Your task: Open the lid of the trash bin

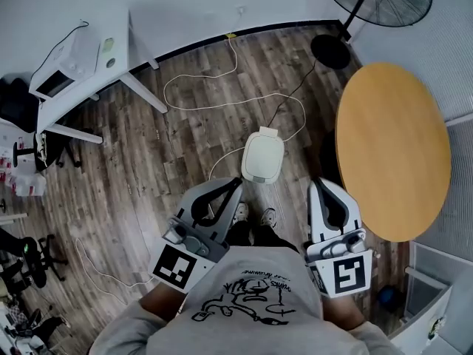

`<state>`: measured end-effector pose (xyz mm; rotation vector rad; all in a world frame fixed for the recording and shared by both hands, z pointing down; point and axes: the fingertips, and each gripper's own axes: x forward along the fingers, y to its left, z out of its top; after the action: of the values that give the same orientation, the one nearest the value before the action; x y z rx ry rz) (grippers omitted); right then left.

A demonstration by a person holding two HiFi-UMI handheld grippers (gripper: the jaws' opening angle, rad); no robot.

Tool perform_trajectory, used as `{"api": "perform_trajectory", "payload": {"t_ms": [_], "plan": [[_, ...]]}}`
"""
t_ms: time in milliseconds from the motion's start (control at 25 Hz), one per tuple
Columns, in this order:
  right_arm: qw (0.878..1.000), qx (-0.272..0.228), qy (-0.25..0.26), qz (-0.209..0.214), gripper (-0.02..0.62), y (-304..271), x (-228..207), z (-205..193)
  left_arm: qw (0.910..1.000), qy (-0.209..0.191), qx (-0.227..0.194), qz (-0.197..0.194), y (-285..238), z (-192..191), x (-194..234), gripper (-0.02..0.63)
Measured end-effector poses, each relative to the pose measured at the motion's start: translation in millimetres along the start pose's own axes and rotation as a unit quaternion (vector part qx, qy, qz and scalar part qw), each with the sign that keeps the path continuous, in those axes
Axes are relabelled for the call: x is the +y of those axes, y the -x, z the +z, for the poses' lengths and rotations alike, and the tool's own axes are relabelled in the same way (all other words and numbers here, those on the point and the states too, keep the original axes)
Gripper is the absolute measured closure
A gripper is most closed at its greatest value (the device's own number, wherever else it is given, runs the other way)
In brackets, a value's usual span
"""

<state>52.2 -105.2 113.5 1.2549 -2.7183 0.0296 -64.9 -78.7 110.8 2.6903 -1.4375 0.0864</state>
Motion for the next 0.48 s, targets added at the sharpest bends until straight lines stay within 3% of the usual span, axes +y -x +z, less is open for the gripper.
{"api": "perform_trajectory", "payload": {"t_ms": [480], "plan": [[0.998,0.057,0.003,0.013,0.591,-28.9,-1.8,-55.4,0.9993,0.006,0.036,-0.003,-19.2,-52.0,26.5,0.591]]}}
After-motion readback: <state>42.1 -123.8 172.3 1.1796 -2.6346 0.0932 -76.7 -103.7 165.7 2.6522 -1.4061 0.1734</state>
